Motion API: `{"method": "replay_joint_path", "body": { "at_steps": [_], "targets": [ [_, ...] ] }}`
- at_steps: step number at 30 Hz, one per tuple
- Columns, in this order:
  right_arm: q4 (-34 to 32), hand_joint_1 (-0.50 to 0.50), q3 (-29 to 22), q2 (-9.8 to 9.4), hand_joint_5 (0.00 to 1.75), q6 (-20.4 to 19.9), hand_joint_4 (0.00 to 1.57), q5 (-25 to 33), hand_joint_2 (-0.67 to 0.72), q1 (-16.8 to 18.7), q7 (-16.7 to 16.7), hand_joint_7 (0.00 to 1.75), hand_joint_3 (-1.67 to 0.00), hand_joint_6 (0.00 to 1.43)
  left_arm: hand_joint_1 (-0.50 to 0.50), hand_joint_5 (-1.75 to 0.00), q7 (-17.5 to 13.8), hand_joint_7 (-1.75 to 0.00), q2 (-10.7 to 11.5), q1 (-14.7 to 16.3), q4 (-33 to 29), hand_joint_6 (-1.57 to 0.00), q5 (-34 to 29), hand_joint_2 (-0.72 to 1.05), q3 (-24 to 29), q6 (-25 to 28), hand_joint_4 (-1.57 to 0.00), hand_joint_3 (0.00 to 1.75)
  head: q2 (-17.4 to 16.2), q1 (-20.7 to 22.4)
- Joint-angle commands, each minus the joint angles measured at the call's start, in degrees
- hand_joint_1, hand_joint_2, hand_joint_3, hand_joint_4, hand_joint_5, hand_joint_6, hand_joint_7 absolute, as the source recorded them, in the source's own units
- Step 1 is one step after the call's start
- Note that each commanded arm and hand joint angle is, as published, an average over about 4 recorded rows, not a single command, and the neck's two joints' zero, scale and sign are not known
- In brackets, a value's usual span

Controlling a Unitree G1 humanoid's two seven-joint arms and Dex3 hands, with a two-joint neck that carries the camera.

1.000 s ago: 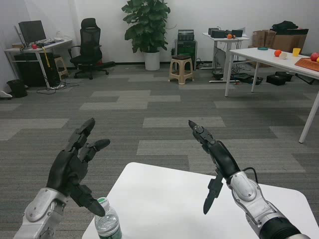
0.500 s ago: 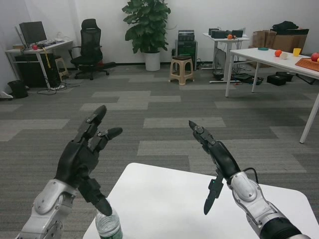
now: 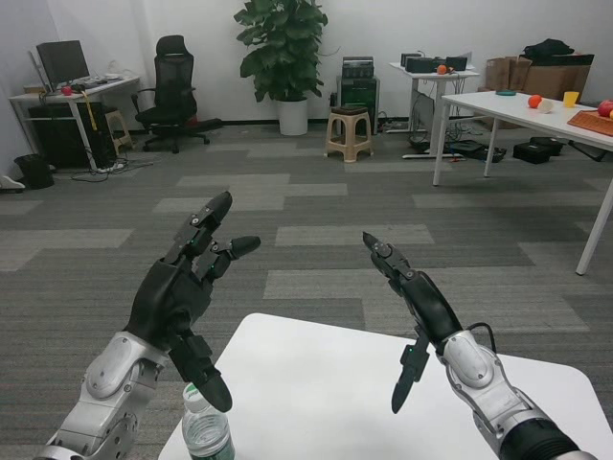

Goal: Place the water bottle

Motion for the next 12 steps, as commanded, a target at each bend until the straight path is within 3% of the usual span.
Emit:
{"method": "replay_joint_path", "body": {
  "at_steps": [1,12],
  "targets": [
    [0.0,-0.29,-0.2,-0.01,0.00,-0.3,0.00,0.4,0.53,-1.0,-0.4,0.00,0.00,0.00,-0.50,-0.92,0.0,-0.14,0.0,-1.1,0.5,0.00,-0.1,-0.50,0.1,0.0,0.00,0.09,0.0,-0.1],
    [0.0,-0.29,-0.4,-0.15,0.00,-0.3,0.00,0.4,0.53,-1.1,-0.4,0.00,0.00,0.00,-0.50,-0.82,0.0,-0.14,-0.1,-2.0,1.7,0.00,-0.5,-0.46,-1.0,0.1,0.00,0.09,0.3,-0.9]
  ]
}}
